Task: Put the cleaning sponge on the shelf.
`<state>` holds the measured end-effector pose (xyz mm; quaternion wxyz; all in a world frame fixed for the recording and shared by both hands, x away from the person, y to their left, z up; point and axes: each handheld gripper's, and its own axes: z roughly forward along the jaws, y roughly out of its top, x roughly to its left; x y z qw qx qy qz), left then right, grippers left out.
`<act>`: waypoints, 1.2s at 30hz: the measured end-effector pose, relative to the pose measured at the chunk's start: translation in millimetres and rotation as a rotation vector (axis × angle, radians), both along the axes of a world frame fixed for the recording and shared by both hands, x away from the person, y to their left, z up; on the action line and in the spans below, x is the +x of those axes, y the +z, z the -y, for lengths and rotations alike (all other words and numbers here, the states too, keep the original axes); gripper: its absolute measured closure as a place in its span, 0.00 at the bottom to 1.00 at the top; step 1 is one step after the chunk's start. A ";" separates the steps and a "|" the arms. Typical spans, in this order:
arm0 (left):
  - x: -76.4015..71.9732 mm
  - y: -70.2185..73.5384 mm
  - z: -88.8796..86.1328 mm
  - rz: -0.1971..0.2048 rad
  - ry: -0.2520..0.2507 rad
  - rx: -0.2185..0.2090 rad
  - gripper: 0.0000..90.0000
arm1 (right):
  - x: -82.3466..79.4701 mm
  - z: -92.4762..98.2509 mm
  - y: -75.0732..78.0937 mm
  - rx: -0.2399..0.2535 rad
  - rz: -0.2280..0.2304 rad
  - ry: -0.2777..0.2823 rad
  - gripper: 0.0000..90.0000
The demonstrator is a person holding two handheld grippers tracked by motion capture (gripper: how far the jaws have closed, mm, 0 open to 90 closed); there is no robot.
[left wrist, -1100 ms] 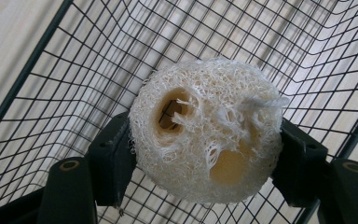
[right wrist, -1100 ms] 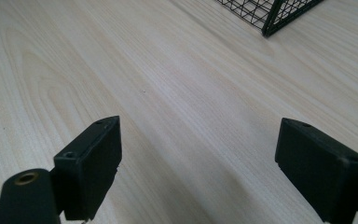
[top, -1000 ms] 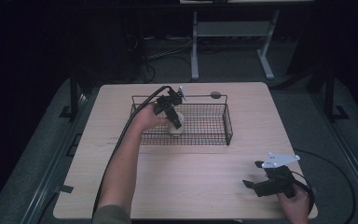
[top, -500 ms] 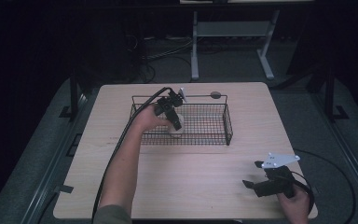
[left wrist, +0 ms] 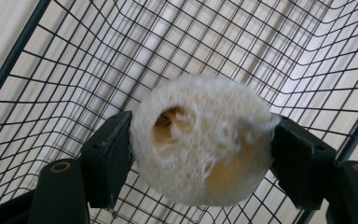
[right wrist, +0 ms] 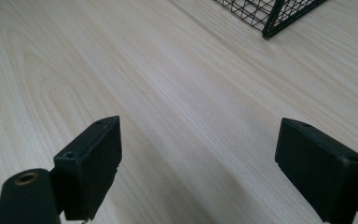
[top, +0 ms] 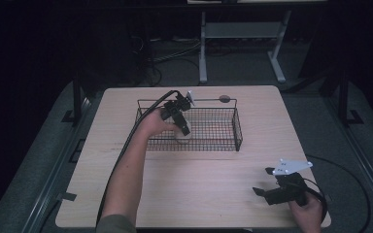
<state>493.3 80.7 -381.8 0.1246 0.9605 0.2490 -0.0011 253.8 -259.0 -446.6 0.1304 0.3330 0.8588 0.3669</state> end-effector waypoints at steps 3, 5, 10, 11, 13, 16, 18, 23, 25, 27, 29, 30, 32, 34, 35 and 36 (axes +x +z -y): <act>0.2 2.1 -2.1 0.008 0.005 -0.005 0.28 | 0.0 -0.1 0.3 -0.004 -0.001 0.001 0.16; -0.6 3.1 -2.5 0.017 0.002 -0.005 0.28 | -0.1 0.1 0.0 -0.001 -0.002 -0.002 0.16; -1.6 6.3 -3.0 0.018 0.002 -0.014 0.27 | 0.1 0.5 -0.1 -0.001 -0.005 -0.003 0.16; -2.0 6.7 -3.0 0.018 0.003 -0.016 0.27 | 0.0 0.5 -0.1 -0.002 -0.003 -0.003 0.16; -2.7 7.3 -2.9 0.021 0.002 -0.017 0.26 | -0.1 0.4 -0.1 -0.002 -0.003 -0.003 0.16; -4.2 9.9 -2.8 0.023 -0.011 -0.023 0.26 | -0.1 0.2 -0.1 -0.003 -0.003 -0.002 0.16; -5.6 10.9 -2.2 0.024 -0.013 -0.030 0.25 | -0.2 0.1 -0.1 -0.004 -0.003 -0.003 0.16; -8.2 15.0 -2.8 0.032 -0.017 -0.027 0.25 | -1.0 -0.3 0.2 -0.006 -0.003 -0.004 0.16; -9.3 17.3 -4.2 0.030 -0.011 -0.032 0.24 | -2.0 -0.8 0.4 -0.003 -0.003 -0.004 0.16; -11.1 20.2 -5.4 0.039 -0.011 -0.035 0.24 | -3.0 -0.8 0.7 -0.003 -0.005 -0.007 0.16; -12.5 23.9 -6.8 0.038 -0.013 -0.046 0.24 | -2.8 0.0 0.4 -0.002 -0.002 -0.007 0.16; -13.8 25.5 -7.4 0.044 -0.012 -0.047 0.24 | -2.6 0.2 0.3 -0.001 -0.004 -0.009 0.16; -14.4 27.4 -8.6 0.044 -0.021 -0.047 0.24 | -2.7 0.2 0.4 0.001 -0.007 -0.014 0.16; -17.9 32.6 -12.2 0.055 -0.027 -0.052 0.24 | -2.6 0.4 0.3 0.000 -0.011 -0.017 0.16; -18.9 33.5 -13.0 0.058 -0.027 -0.054 0.24 | -2.5 0.9 0.4 -0.002 -0.010 -0.018 0.16; -20.5 35.2 -14.4 0.061 -0.029 -0.051 0.24 | -2.5 1.0 0.3 0.001 -0.010 -0.020 0.16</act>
